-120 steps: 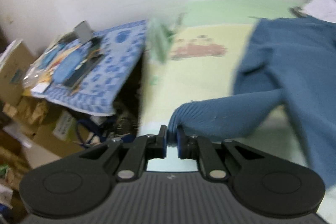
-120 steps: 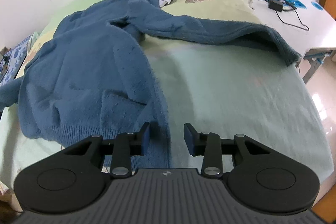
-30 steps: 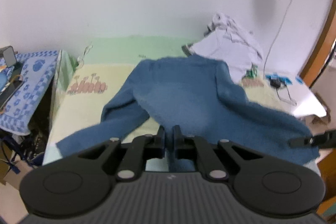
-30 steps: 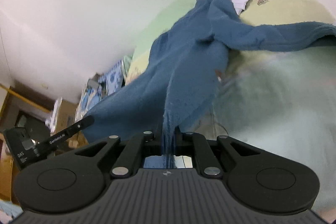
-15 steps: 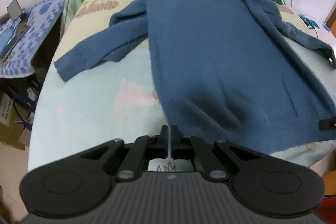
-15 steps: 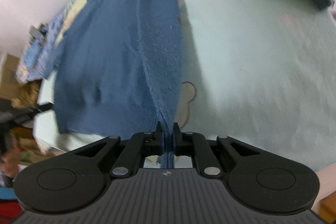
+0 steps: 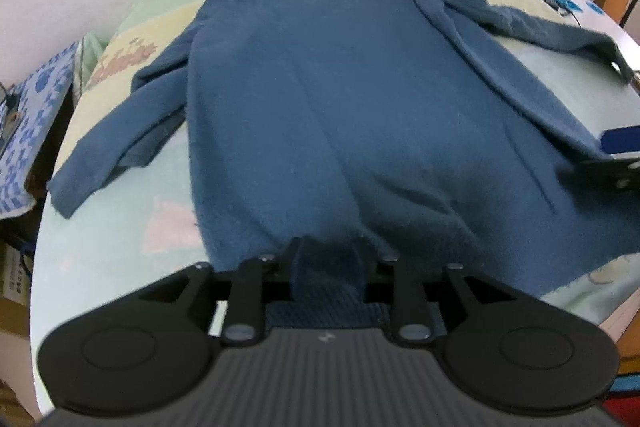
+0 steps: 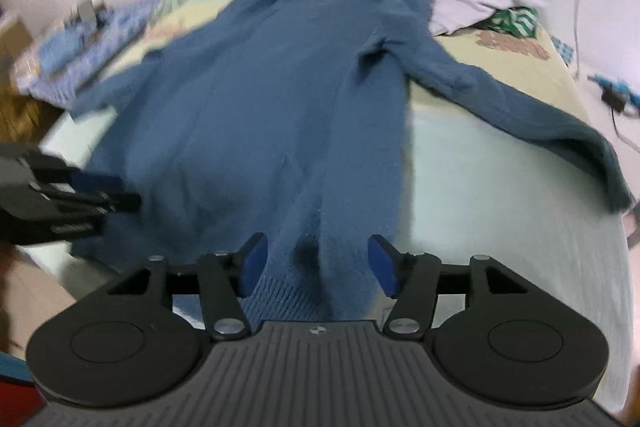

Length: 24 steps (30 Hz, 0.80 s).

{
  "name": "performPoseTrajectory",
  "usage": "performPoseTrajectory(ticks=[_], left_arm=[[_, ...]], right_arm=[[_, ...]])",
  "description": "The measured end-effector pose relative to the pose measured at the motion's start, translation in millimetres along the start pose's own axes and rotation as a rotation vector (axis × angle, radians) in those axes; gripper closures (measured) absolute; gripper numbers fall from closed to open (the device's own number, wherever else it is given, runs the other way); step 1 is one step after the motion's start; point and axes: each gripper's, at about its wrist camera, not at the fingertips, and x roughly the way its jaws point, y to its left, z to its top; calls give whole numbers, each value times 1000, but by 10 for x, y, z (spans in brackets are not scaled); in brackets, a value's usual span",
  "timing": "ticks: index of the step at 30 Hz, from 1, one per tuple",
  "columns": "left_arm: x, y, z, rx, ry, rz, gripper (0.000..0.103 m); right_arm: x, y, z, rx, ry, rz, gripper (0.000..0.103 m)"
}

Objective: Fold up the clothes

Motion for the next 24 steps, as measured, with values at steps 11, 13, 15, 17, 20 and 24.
performPoseTrajectory(ticks=[11,13,15,17,20,24], left_arm=[[-243,446,-62,-33,-57,-8,46],[-245,578,-75,-46,-75,16,33],[-192,644,-87,-45,-60,24,33],[-134,666,-85,-52,-44,15,33],[-78,660,-75,-65,-33,-11,26],[2,611,-16,-76,-18,-41,24]], right_arm=[[53,-136,-94,98,-11,-114,96],[29,-173,-101,130,-14,-120,93],[5,-210,-107,163,-17,-127,87],[-19,-247,-114,196,-21,-133,79],[-54,-302,-124,245,-25,-143,69],[-104,-151,-97,183,-57,-161,59]])
